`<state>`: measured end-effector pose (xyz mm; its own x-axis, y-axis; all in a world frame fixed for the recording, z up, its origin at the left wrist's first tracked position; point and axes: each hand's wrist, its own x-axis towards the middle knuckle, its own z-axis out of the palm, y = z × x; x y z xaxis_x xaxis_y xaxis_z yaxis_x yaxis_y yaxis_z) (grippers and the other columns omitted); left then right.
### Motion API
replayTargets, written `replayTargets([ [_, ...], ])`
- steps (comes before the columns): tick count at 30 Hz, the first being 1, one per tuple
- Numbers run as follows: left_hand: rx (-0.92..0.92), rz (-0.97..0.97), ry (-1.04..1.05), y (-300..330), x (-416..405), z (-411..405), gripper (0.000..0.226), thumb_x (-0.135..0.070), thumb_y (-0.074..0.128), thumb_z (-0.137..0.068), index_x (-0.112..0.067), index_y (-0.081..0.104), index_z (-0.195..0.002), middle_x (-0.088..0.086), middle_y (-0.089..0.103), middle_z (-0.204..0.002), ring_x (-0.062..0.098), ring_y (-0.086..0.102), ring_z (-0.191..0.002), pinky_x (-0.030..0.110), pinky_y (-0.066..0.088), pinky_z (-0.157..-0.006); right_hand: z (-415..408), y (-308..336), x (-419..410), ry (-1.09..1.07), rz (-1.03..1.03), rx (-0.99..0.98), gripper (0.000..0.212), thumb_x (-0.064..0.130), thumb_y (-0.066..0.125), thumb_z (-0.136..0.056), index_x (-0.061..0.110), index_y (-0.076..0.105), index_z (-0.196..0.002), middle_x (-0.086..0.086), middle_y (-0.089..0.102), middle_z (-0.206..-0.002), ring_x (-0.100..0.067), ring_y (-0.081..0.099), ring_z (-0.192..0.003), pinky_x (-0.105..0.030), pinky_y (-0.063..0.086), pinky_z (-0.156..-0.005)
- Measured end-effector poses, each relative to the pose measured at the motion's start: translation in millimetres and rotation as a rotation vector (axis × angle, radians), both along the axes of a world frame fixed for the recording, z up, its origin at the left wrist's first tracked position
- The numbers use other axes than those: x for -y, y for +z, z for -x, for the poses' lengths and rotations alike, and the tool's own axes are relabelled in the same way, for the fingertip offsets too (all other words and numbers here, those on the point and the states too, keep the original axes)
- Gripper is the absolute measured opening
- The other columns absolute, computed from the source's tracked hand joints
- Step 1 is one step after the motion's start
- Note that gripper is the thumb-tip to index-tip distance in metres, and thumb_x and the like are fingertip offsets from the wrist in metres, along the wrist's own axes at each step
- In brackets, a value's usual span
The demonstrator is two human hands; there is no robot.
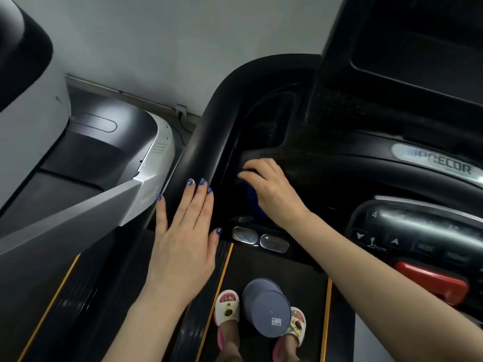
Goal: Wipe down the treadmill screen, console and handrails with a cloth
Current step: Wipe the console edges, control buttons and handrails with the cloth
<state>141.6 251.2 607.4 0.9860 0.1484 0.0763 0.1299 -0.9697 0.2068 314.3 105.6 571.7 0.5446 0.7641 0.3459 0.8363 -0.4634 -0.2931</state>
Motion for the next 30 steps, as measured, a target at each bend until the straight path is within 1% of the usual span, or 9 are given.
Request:
replayTargets([
  [4, -0.021, -0.031, -0.061, -7, 9, 4, 0.062, -0.033, 0.034, -0.095, -0.003, 0.035, -0.150, 0.012, 0.028, -0.160, 0.025, 0.018, -0.151, 0.049, 0.003, -0.122, -1, 6, -6, 0.029, -0.060, 0.024, 0.034, -0.013, 0.065, -0.079, -0.001, 0.067, -0.111, -0.016, 0.061, -0.115, -0.030, 0.053, -0.107, -0.042, 0.049, -0.086],
  [8, -0.021, -0.042, -0.086, -10, 17, 5, 0.060, -0.031, 0.033, -0.095, -0.001, 0.039, -0.147, 0.015, 0.034, -0.157, 0.028, 0.026, -0.148, 0.050, 0.011, -0.120, 0, -6, -15, 0.105, 0.021, 0.009, 0.040, -0.011, 0.070, -0.073, 0.000, 0.067, -0.110, -0.016, 0.062, -0.115, -0.029, 0.051, -0.107, -0.039, 0.048, -0.082],
  [12, -0.031, -0.051, -0.084, -10, 14, 6, 0.059, -0.031, 0.034, -0.096, -0.001, 0.040, -0.146, 0.016, 0.036, -0.156, 0.029, 0.025, -0.148, 0.050, 0.010, -0.120, 1, -9, -5, -0.011, 0.015, 0.024, 0.041, -0.015, 0.064, -0.070, -0.003, 0.067, -0.109, -0.019, 0.061, -0.113, -0.033, 0.053, -0.104, -0.041, 0.050, -0.082],
  [15, -0.043, -0.072, -0.089, -10, 15, 5, 0.059, -0.031, 0.032, -0.095, 0.000, 0.041, -0.145, 0.016, 0.038, -0.154, 0.030, 0.028, -0.147, 0.053, 0.014, -0.118, 5, -5, -4, -0.108, -0.066, 0.026, 0.042, -0.018, 0.067, -0.070, -0.003, 0.068, -0.108, -0.019, 0.061, -0.112, -0.032, 0.053, -0.104, -0.043, 0.052, -0.082],
  [19, -0.042, -0.090, -0.094, -8, 20, -1, 0.060, -0.029, 0.032, -0.092, 0.002, 0.046, -0.142, 0.018, 0.042, -0.152, 0.030, 0.031, -0.146, 0.056, 0.018, -0.116, 4, -10, -20, -0.027, 0.008, 0.065, 0.035, -0.005, 0.068, -0.081, 0.000, 0.065, -0.116, -0.015, 0.060, -0.119, -0.029, 0.052, -0.112, -0.038, 0.047, -0.091],
  [21, -0.036, -0.092, -0.098, -8, 20, -2, 0.060, -0.030, 0.032, -0.092, 0.002, 0.047, -0.141, 0.018, 0.043, -0.151, 0.031, 0.032, -0.145, 0.056, 0.018, -0.115, 0, -16, -18, -0.036, 0.085, 0.152, 0.031, 0.007, 0.058, -0.092, 0.002, 0.063, -0.122, -0.013, 0.060, -0.127, -0.029, 0.052, -0.122, -0.038, 0.041, -0.100],
  [24, -0.035, -0.092, -0.092, -7, 17, -2, 0.060, -0.031, 0.033, -0.093, 0.001, 0.048, -0.141, 0.018, 0.044, -0.150, 0.031, 0.032, -0.144, 0.056, 0.017, -0.115, -2, -15, -13, -0.046, 0.286, 0.246, 0.049, 0.031, 0.044, -0.099, 0.005, 0.049, -0.140, -0.011, 0.043, -0.150, -0.025, 0.032, -0.144, -0.046, 0.022, -0.119],
  [27, -0.036, -0.096, -0.100, -8, 15, -4, 0.059, -0.030, 0.033, -0.093, 0.001, 0.048, -0.140, 0.018, 0.044, -0.149, 0.032, 0.033, -0.145, 0.057, 0.017, -0.115, -2, -7, -12, 0.015, 0.509, 0.284, 0.076, 0.045, 0.049, -0.095, 0.005, 0.021, -0.154, -0.013, 0.011, -0.163, -0.025, 0.005, -0.151, -0.052, 0.005, -0.122],
  [30, -0.042, -0.099, -0.102, -9, 13, -6, 0.059, -0.030, 0.034, -0.092, 0.002, 0.048, -0.140, 0.018, 0.044, -0.150, 0.032, 0.032, -0.145, 0.057, 0.016, -0.116, -6, 3, -6, 0.054, 0.627, 0.373, 0.090, 0.053, 0.050, -0.092, 0.007, 0.007, -0.155, -0.014, 0.002, -0.164, -0.026, -0.002, -0.151, -0.054, -0.002, -0.121],
])
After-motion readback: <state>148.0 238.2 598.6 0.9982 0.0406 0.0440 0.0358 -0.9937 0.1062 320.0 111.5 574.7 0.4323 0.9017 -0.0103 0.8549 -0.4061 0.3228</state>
